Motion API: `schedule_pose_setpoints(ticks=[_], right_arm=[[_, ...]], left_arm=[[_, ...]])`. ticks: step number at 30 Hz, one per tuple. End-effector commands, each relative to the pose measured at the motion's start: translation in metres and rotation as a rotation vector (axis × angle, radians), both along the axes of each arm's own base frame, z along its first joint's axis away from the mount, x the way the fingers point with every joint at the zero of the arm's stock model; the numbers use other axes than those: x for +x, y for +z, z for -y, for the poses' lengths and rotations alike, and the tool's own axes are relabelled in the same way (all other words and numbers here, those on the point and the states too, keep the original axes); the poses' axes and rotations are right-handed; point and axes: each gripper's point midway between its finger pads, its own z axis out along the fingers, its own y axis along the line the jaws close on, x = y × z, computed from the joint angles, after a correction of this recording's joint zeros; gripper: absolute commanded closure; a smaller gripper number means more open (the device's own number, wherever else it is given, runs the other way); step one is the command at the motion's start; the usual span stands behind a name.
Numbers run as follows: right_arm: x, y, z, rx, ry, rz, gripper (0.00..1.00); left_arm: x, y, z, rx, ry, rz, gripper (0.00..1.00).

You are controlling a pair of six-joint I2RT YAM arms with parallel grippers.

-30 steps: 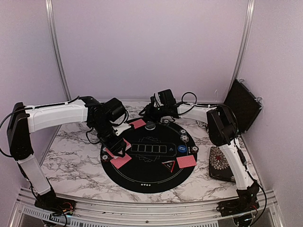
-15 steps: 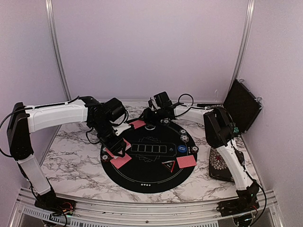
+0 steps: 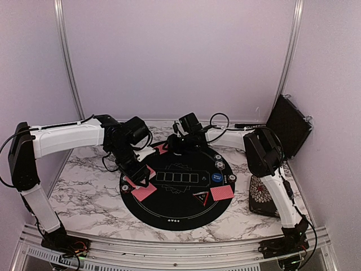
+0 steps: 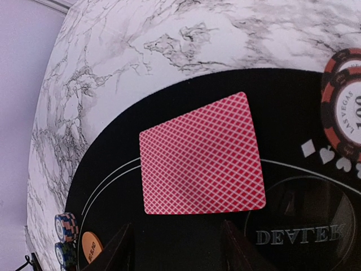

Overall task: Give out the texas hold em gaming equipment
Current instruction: Distribute the poker card in the big blind area, then adjust the poker card at the face-down deck piles.

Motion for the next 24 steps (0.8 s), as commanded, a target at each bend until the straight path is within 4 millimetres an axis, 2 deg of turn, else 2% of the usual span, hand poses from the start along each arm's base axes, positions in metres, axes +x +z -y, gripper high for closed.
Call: schedule_pose_setpoints(ticks=[1,7,14,19,24], right_arm=[[-0.007,0.022,-0.003,0.003,0.007,0.037,0.51],[-0.008,0.005,-0.006,-0.007,0.008,0.018,0.50],[0.006,-0.007,-0.009,-0.036,-0.009,0.028,0.49],[0.018,-0.012,-0.015,-0.025,-0.007,0.032,0.49],[0.019,-0.007,-0.018,-0.018,0.002,0.040,0.48]], left_arm=[[-0.001,0.002,0.000,-0.014,-0.009,-0.004,0.45],[-0.002,0.003,-0.001,-0.015,-0.009,-0.004,0.45],[-0.002,0.003,-0.002,-0.014,-0.008,-0.003,0.45],[-0.003,0.004,-0.001,-0.017,-0.008,-0.001,0.45],[-0.003,0.003,-0.002,-0.016,-0.007,-0.004,0.45]])
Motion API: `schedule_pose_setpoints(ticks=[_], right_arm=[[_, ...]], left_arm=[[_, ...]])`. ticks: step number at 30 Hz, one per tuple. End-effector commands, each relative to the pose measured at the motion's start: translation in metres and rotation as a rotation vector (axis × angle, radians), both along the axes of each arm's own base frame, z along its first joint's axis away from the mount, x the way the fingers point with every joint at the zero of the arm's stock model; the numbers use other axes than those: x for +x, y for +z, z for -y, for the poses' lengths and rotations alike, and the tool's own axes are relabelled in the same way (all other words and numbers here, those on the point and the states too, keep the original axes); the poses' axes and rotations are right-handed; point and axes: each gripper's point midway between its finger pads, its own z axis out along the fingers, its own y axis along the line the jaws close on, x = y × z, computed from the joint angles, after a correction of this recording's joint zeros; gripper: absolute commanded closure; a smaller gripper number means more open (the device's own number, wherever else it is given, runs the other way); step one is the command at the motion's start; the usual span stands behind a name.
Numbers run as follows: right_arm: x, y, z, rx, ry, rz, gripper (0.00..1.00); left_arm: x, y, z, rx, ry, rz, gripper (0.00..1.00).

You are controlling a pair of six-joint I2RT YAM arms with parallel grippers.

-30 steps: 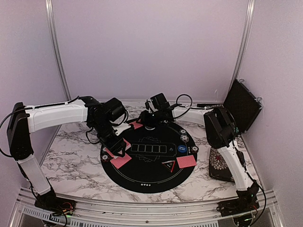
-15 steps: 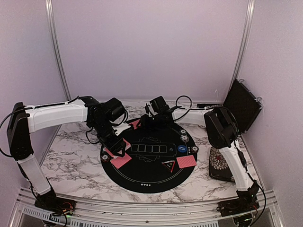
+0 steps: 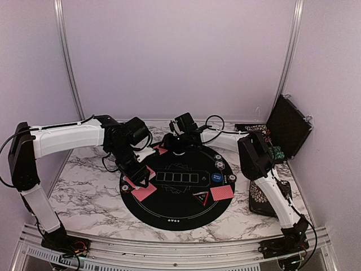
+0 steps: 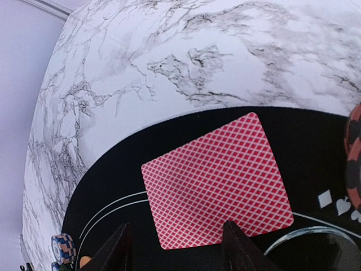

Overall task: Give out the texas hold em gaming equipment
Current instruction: Adjust the poker card at the face-down deck piles.

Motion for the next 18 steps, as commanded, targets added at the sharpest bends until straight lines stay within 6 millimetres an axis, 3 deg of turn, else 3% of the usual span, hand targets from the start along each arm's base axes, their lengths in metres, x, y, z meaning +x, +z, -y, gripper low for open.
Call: schedule_pose_setpoints(ticks=[1,5,13,18], right_arm=[[0.002,0.002,-0.001,-0.010,0.007,0.008,0.48],[0.001,0.020,-0.004,0.014,0.029,0.029,0.47],[-0.013,0.093,-0.003,0.106,0.071,0.100,0.43],[-0.032,0.110,0.009,0.164,0.084,0.079,0.42]], left_arm=[[-0.002,0.005,-0.001,-0.019,-0.007,0.000,0.45],[-0.002,0.005,-0.001,-0.020,-0.008,0.002,0.45],[-0.002,0.004,0.000,-0.022,-0.008,-0.002,0.45],[-0.002,0.004,0.000,-0.022,-0.005,-0.005,0.45]])
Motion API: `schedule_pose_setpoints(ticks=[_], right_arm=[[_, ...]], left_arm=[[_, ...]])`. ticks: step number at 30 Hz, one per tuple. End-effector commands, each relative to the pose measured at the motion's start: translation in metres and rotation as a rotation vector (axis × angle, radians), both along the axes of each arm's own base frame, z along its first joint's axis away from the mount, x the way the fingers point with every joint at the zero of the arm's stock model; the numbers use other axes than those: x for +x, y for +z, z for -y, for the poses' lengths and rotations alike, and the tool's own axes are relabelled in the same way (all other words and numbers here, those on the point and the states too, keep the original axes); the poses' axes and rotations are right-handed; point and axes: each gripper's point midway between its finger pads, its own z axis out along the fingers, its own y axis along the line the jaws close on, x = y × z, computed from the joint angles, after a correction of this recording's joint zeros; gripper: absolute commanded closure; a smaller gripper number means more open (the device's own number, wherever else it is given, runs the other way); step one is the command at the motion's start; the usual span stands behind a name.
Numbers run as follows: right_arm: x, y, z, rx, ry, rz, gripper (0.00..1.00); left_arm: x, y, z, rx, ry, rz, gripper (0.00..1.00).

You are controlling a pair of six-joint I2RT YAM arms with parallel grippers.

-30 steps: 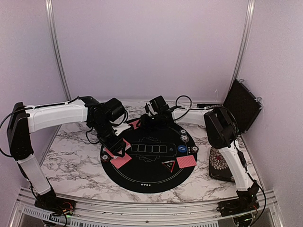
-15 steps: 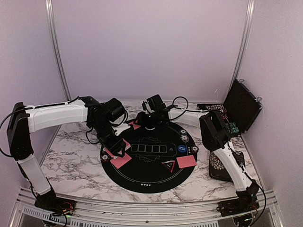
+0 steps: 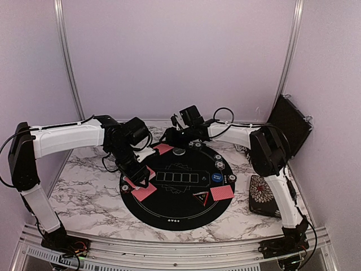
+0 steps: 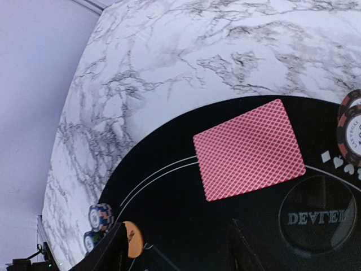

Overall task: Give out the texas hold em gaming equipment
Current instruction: Adjust the poker card at the face-down deck piles.

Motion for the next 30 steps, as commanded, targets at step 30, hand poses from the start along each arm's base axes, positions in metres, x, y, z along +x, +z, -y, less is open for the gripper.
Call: schedule_pose_setpoints(ticks=[30], right_arm=[[-0.171,0.059,0.033,0.420,0.244,-0.199,0.41]], left_arm=[[-0.007,0.002,0.022,-0.003,-0.044,-0.013,0.45]])
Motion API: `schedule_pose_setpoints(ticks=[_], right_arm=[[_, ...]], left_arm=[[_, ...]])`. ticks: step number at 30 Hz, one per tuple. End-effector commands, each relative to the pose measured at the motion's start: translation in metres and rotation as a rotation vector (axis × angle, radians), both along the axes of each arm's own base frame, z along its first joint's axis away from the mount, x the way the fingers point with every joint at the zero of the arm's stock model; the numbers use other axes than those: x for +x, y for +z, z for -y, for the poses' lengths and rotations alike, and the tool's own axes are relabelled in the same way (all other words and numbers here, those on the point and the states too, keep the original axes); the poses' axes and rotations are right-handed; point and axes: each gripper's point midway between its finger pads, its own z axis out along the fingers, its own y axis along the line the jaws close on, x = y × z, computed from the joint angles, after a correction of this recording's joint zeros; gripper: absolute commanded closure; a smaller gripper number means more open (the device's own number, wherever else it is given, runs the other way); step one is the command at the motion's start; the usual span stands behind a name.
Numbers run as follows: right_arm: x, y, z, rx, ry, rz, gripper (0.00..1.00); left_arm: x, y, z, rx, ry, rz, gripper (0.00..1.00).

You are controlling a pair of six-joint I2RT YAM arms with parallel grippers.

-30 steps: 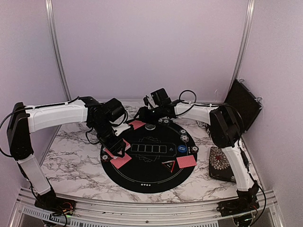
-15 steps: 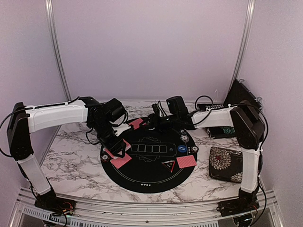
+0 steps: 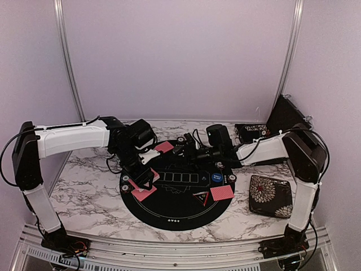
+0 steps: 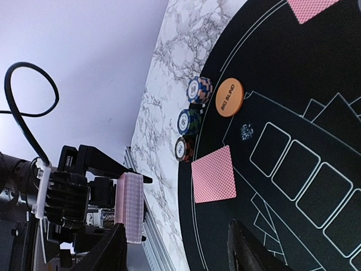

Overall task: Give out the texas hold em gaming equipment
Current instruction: Adjust the poker card at the face-down deck piles.

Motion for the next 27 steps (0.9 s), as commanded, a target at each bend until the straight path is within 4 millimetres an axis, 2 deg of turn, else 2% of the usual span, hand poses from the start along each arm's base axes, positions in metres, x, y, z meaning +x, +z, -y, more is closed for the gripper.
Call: schedule_pose_setpoints(ticks=[1,11,27], right_arm=[[-0.015,0.019,-0.010,0.067,0.041,0.020,0.41],[-0.035,0.018,-0.027,0.110,0.095,-0.017,0.40],[-0.055,0.015,-0.050,0.164,0.162,-0.070,0.40]], left_arm=[[-0.001,0.007,0.008,-0.010,-0.009,-0.004,0.45],[-0.003,0.007,0.012,-0.008,-0.022,-0.007,0.45],[-0.002,0.011,0.012,-0.009,-0.025,0.002,0.45]])
